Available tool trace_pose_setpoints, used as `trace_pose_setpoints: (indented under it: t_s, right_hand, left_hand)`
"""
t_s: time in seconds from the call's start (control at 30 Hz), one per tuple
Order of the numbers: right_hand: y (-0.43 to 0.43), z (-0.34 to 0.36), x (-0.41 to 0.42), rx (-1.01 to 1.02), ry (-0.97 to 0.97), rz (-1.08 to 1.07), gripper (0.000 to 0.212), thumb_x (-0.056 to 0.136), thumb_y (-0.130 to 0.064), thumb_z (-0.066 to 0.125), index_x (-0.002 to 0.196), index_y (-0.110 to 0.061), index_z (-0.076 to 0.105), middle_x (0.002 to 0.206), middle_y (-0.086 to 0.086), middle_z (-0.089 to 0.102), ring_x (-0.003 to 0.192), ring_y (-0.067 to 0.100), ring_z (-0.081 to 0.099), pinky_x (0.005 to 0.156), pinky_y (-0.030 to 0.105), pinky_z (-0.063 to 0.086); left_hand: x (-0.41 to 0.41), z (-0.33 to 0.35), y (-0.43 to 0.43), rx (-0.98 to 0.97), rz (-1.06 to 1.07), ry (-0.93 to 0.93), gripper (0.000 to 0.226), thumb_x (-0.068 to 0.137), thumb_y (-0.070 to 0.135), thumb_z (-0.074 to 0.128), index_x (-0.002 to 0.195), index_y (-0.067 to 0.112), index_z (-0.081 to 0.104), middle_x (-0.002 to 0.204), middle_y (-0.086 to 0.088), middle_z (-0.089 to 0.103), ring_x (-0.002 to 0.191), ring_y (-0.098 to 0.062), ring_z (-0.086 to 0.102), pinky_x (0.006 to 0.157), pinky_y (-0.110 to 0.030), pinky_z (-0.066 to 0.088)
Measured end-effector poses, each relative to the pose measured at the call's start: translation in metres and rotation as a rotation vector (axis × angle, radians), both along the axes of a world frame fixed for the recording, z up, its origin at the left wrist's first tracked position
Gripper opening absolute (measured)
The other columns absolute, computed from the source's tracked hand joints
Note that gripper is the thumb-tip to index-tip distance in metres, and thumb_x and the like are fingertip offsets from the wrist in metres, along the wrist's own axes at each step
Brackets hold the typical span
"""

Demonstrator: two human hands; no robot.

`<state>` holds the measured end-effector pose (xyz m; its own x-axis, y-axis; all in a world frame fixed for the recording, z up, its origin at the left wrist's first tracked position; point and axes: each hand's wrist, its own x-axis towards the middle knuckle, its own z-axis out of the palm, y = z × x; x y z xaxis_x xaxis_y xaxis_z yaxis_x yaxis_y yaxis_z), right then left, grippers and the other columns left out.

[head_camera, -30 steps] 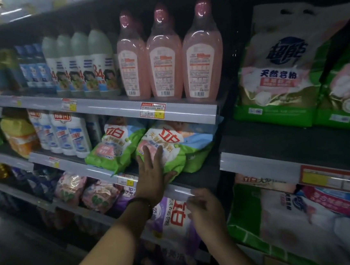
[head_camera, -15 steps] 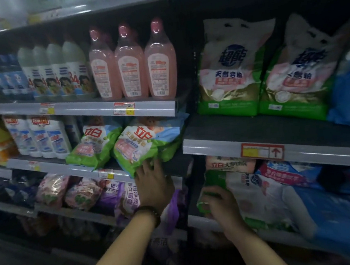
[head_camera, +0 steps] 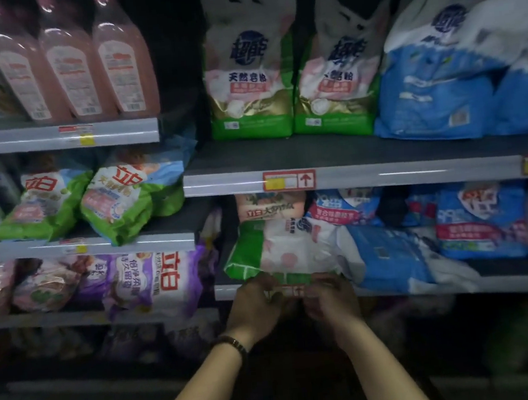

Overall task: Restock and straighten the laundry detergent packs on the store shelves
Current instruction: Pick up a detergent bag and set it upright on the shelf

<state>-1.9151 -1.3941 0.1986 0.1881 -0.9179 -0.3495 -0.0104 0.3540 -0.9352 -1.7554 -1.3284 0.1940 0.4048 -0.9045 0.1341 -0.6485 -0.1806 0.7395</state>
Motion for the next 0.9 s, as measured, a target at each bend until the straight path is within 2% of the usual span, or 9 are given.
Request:
trace_pose_setpoints:
  t_s: [0.1, 0.17, 0.27, 0.37, 0.53, 0.63, 0.73, 0.83, 0.9]
  right_hand:
    - [0.0, -0.016, -0.018, 0.055, -0.008, -0.016, 0.014, 0.088, -0.021, 0.071, 0.098, -0.011, 0.073, 0.08, 0.011, 0.074, 0.072, 0.027, 0.07, 0.061, 0.035, 0.056]
    - [-0.003, -0.024, -0.022, 0.1, -0.024, -0.039, 0.017, 0.094, -0.022, 0.066, 0.102, -0.01, 0.075, 0.094, 0.014, 0.079, 0.09, 0.034, 0.075, 0.082, 0.047, 0.061]
    - [-0.015, -0.035, -0.026, 0.187, -0.037, -0.071, 0.024, 0.098, -0.022, 0.064, 0.111, -0.006, 0.075, 0.106, 0.017, 0.08, 0.104, 0.039, 0.075, 0.094, 0.052, 0.059]
    - [-0.03, -0.043, -0.026, 0.24, -0.046, -0.083, 0.02, 0.097, -0.022, 0.066, 0.108, -0.007, 0.074, 0.109, 0.018, 0.079, 0.105, 0.038, 0.075, 0.094, 0.051, 0.06]
    - [-0.062, -0.054, -0.011, 0.279, -0.047, -0.084, 0.012, 0.098, -0.016, 0.061, 0.098, -0.009, 0.071, 0.102, 0.019, 0.074, 0.099, 0.036, 0.071, 0.095, 0.051, 0.059]
    - [-0.084, -0.062, -0.002, 0.225, -0.003, -0.051, 0.018, 0.102, -0.013, 0.06, 0.086, -0.013, 0.068, 0.1, 0.02, 0.073, 0.096, 0.033, 0.07, 0.096, 0.051, 0.057]
    - [-0.102, -0.072, 0.008, 0.272, -0.001, -0.054, 0.009, 0.099, -0.011, 0.068, 0.094, -0.008, 0.075, 0.103, 0.02, 0.076, 0.096, 0.03, 0.072, 0.091, 0.033, 0.059]
    - [-0.113, -0.079, 0.015, 0.324, -0.042, -0.152, 0.015, 0.095, -0.021, 0.076, 0.102, -0.007, 0.076, 0.106, 0.019, 0.079, 0.096, 0.034, 0.078, 0.079, 0.042, 0.064]
    - [-0.118, -0.082, 0.021, 0.345, -0.124, -0.174, 0.029, 0.088, -0.032, 0.082, 0.108, -0.012, 0.075, 0.11, 0.016, 0.079, 0.094, 0.029, 0.079, 0.085, 0.047, 0.065]
  left_hand:
    - [-0.021, -0.016, -0.009, -0.04, -0.055, -0.082, 0.008, 0.091, 0.024, 0.077, 0.093, 0.017, 0.074, 0.099, -0.004, 0.077, 0.095, -0.024, 0.071, 0.084, -0.037, 0.056]
    - [-0.028, -0.031, -0.02, -0.057, -0.12, -0.193, 0.012, 0.095, 0.031, 0.071, 0.097, 0.019, 0.073, 0.1, -0.004, 0.075, 0.095, -0.028, 0.071, 0.082, -0.041, 0.056]
    - [-0.029, -0.051, -0.037, 0.027, -0.177, -0.345, 0.037, 0.097, 0.047, 0.054, 0.128, 0.031, 0.066, 0.131, -0.001, 0.068, 0.123, -0.027, 0.062, 0.101, -0.043, 0.052]
    - [-0.03, -0.062, -0.054, 0.091, -0.232, -0.477, 0.068, 0.088, 0.051, 0.041, 0.151, 0.028, 0.051, 0.166, -0.014, 0.038, 0.152, -0.044, 0.034, 0.117, -0.059, 0.04]
    - [-0.029, -0.069, -0.09, 0.239, -0.252, -0.531, 0.089, 0.088, 0.059, 0.028, 0.167, 0.018, 0.024, 0.174, -0.017, -0.001, 0.159, -0.047, -0.001, 0.125, -0.062, 0.018]
    - [-0.026, -0.082, -0.102, 0.352, -0.26, -0.518, 0.088, 0.096, 0.052, 0.04, 0.168, 0.014, 0.006, 0.175, -0.016, -0.009, 0.161, -0.041, -0.006, 0.128, -0.057, 0.017]
    - [-0.019, -0.093, -0.106, 0.362, -0.284, -0.507, 0.091, 0.096, 0.048, 0.048, 0.167, 0.015, 0.002, 0.175, -0.013, -0.007, 0.162, -0.036, -0.005, 0.129, -0.054, 0.017]
    - [-0.015, -0.094, -0.11, 0.34, -0.289, -0.469, 0.09, 0.097, 0.042, 0.055, 0.167, 0.015, 0.005, 0.176, -0.012, -0.002, 0.162, -0.034, -0.003, 0.129, -0.054, 0.019]
    - [-0.016, -0.092, -0.113, 0.327, -0.271, -0.426, 0.087, 0.099, 0.039, 0.057, 0.167, 0.017, 0.007, 0.176, -0.009, 0.0, 0.163, -0.032, -0.002, 0.13, -0.053, 0.02]
